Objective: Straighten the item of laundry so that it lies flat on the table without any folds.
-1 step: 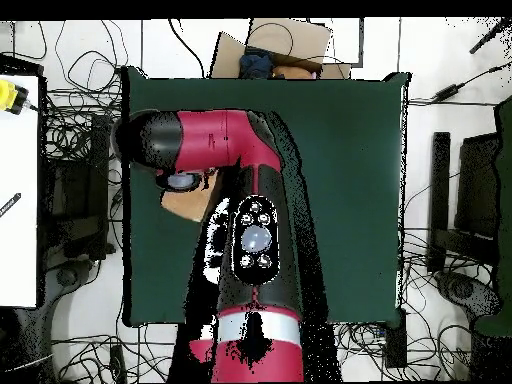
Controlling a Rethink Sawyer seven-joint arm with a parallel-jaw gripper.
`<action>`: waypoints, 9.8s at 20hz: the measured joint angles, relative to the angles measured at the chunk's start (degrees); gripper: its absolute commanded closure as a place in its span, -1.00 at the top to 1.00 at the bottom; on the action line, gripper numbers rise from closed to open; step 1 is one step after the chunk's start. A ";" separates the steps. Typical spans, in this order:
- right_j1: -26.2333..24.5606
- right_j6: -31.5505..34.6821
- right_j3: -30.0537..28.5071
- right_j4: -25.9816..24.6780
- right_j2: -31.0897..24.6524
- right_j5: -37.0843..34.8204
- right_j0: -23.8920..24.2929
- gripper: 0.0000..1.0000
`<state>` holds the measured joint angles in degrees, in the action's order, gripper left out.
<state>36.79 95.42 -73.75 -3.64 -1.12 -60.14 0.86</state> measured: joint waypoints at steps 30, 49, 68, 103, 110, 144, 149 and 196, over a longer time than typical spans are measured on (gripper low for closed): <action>7.71 0.01 5.76 3.02 0.21 -17.06 -5.17 -1.00; 7.07 0.42 18.08 6.98 0.05 -21.81 -7.96 -1.00; 7.24 0.05 -9.56 10.75 -9.19 15.10 11.22 -1.00; -3.72 -7.07 -28.36 -12.62 -29.06 35.73 31.20 -1.00; -3.69 -7.07 -28.37 -12.72 -29.37 35.73 30.39 -1.00; 14.76 2.22 -39.10 -7.78 -6.52 35.70 -0.19 -1.00; 12.96 2.22 -39.10 -7.60 -6.52 35.71 1.82 -1.00; 5.92 2.22 -30.83 -2.95 -4.36 41.27 -2.76 1.00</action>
<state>42.71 97.64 -104.58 -6.59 -5.49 -18.87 -1.89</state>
